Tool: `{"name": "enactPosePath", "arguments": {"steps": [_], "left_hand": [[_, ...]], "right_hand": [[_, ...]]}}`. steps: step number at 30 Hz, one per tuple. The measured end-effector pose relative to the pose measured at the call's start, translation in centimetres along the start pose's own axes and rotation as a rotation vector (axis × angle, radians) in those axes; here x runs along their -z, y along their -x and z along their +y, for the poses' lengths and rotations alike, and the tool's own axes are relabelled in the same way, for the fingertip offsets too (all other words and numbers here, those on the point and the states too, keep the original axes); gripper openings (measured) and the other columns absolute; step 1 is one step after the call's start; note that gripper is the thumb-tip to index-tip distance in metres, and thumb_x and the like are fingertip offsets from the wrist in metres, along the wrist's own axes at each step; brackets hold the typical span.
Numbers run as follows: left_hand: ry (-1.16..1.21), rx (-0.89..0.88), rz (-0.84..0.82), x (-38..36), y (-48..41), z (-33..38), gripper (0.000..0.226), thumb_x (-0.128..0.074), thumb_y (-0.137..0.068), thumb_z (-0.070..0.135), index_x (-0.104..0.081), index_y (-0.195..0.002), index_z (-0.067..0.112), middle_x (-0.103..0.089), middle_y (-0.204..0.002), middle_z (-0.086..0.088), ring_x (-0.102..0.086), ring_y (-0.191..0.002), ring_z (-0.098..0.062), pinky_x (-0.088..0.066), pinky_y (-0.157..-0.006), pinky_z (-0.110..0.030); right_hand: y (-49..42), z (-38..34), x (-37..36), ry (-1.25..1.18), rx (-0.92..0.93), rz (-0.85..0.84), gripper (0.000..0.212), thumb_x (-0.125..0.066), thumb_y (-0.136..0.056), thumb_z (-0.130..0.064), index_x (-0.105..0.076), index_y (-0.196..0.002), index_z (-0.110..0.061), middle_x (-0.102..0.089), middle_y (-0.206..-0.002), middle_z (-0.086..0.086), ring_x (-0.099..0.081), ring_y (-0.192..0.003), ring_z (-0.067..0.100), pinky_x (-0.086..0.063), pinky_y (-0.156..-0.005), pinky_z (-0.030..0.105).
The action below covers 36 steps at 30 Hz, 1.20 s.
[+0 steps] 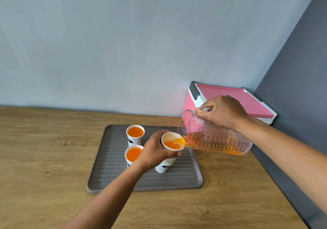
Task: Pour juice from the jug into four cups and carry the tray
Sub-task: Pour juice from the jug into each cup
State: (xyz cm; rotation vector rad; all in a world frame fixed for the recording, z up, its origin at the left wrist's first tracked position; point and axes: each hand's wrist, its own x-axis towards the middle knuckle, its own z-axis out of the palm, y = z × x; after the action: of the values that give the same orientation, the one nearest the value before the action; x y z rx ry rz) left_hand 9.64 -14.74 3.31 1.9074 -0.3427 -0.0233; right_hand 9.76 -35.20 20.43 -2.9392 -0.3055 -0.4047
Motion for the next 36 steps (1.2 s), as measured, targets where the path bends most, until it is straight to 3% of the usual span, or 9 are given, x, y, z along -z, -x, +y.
{"name": "enactPosePath", "arguments": {"steps": [12,17,36], "left_hand": [[0.020,0.031,-0.008,0.1,0.3,0.5,0.070,-0.088,-0.063,0.035,-0.044,-0.117,0.038,-0.057,-0.116,0.012,-0.057,-0.101,-0.003,-0.044,-0.076,-0.012],[0.023,0.034,-0.013,0.0,0.4,0.5,0.070,-0.087,-0.064,0.036,-0.044,-0.119,0.037,-0.057,-0.118,0.011,-0.057,-0.104,-0.006,-0.045,-0.077,-0.013],[0.064,0.055,-0.012,-0.4,1.0,1.4,0.069,-0.088,-0.064,0.033,-0.046,-0.118,0.034,-0.057,-0.108,0.018,-0.056,-0.097,0.004,-0.043,-0.073,-0.008]], "right_hand": [[-0.1,-0.1,-0.1,-0.001,-0.001,-0.009,0.038,-0.060,-0.087,-0.055,-0.080,-0.099,-0.025,-0.077,-0.104,-0.007,-0.072,-0.090,0.012,-0.056,-0.089,0.032],[-0.1,0.0,-0.1,-0.003,0.000,-0.010,0.038,-0.060,-0.087,-0.055,-0.080,-0.098,-0.025,-0.077,-0.103,-0.008,-0.072,-0.089,0.012,-0.056,-0.089,0.033],[0.3,0.0,0.5,0.017,-0.014,-0.007,0.039,-0.060,-0.087,-0.056,-0.080,-0.100,-0.025,-0.078,-0.102,-0.007,-0.072,-0.088,0.013,-0.057,-0.087,0.032]]}}
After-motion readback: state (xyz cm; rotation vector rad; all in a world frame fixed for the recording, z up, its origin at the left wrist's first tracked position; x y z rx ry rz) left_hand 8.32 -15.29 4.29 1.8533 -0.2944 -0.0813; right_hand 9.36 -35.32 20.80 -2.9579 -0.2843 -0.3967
